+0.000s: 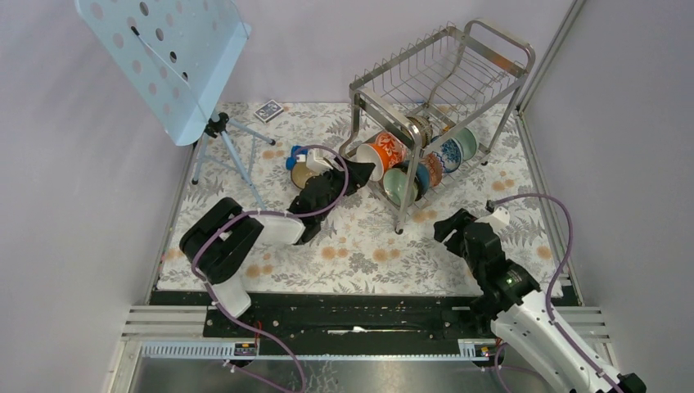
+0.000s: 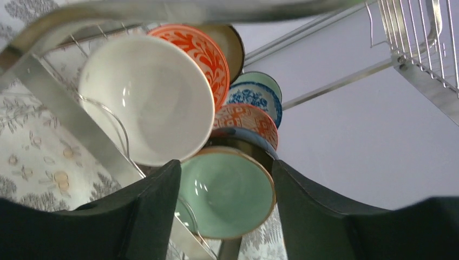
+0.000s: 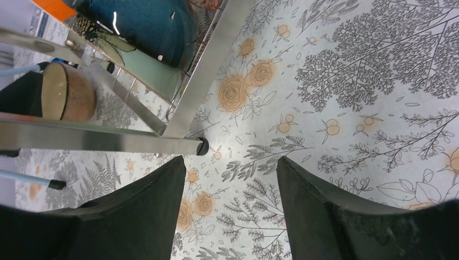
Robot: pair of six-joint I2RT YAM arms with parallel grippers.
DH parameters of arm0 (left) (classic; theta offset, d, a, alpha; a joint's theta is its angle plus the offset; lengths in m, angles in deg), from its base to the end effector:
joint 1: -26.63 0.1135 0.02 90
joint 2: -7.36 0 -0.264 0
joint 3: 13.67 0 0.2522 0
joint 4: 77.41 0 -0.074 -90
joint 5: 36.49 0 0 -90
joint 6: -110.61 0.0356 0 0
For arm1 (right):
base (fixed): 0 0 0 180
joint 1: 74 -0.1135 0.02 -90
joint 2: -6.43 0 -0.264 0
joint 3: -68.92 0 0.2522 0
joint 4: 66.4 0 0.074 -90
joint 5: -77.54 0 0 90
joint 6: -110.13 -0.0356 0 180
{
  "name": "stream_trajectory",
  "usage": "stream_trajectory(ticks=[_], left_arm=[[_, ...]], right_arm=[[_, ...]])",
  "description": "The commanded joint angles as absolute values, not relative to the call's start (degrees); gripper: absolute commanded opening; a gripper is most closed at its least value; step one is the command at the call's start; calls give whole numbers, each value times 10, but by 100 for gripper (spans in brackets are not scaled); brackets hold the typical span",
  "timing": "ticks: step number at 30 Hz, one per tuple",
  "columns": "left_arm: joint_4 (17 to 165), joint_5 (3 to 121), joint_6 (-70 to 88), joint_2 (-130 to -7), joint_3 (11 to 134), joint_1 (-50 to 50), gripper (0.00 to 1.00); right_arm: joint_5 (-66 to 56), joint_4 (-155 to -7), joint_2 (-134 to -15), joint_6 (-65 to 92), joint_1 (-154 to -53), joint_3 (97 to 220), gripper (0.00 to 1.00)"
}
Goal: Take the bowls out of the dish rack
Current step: Pick up the bowl from the dish rack.
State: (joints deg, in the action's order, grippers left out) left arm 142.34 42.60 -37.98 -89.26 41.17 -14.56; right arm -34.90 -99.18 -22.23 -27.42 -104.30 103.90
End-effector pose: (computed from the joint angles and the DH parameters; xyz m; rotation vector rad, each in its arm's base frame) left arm 0.2659 -0.2237 0.2038 -0.4203 1.6898 -1.1733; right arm 0.1232 0.0562 0.2202 0.5460 1.9519 0.4723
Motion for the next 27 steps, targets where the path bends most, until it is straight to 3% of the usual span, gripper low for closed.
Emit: stream_trajectory(ticks=[1,11,27], left_arm=[[1548,459,-397,-936,449,-124,63],[1524,426,-382,-994,504,-130,63],[1604,342,-355,-1072,527,-156,63]], right_arm=[[-319,-1002,-184,-268,-1040,1025,70],[-297,-1020,-141,-263,-1040,1004,70],[-282,-1021,-101,-259,-1040,991,71]])
